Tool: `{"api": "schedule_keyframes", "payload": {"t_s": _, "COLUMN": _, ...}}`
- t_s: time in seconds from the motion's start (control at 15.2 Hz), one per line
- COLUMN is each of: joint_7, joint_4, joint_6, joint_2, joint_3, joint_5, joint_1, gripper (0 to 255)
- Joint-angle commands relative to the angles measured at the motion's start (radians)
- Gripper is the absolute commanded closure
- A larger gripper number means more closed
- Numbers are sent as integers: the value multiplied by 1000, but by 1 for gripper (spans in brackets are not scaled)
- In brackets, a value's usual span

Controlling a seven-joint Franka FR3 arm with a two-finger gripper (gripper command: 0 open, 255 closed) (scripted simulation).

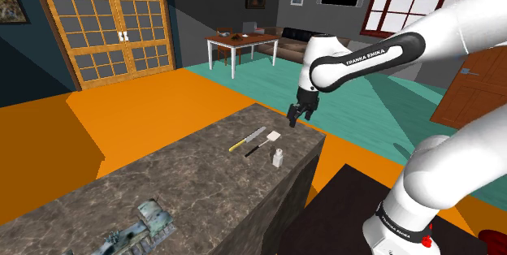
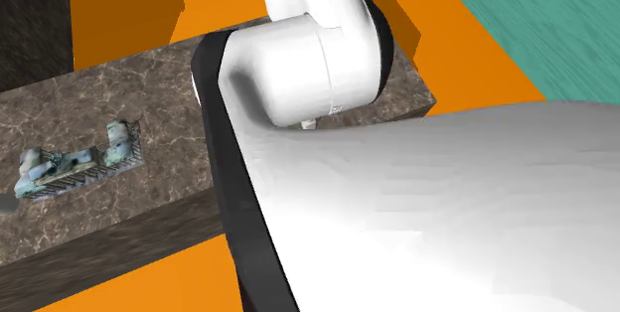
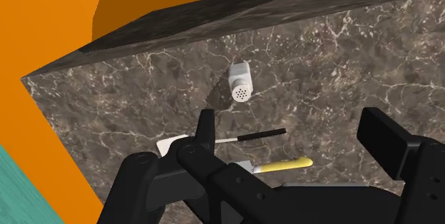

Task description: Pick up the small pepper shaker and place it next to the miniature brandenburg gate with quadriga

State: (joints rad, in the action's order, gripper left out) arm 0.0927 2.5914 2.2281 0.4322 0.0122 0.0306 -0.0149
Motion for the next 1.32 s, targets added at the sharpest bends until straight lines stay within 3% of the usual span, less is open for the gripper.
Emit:
{"api": "schedule_keyframes", "payload": {"t_s": 0.0, "joint_7": -13, "joint_4": 7, "joint_6": 87, "joint_2": -75, "joint_3": 10, "joint_5": 3, "joint_1": -5, "gripper": 0}}
{"api": "schedule_keyframes", "payload": {"t_s": 0.73, "joint_7": -76, "joint_4": -96, "joint_6": 452, "joint_2": -530, "joint_3": 35, "joint_5": -28, "joint_1": -14, "gripper": 0}}
{"api": "schedule_keyframes", "payload": {"t_s": 0.99, "joint_7": -109, "joint_4": -177, "joint_6": 546, "joint_2": -701, "joint_3": 29, "joint_5": -55, "joint_1": -27, "gripper": 0}}
{"api": "schedule_keyframes", "payload": {"t_s": 1.25, "joint_7": -112, "joint_4": -189, "joint_6": 582, "joint_2": -749, "joint_3": 25, "joint_5": -60, "joint_1": -30, "gripper": 0}}
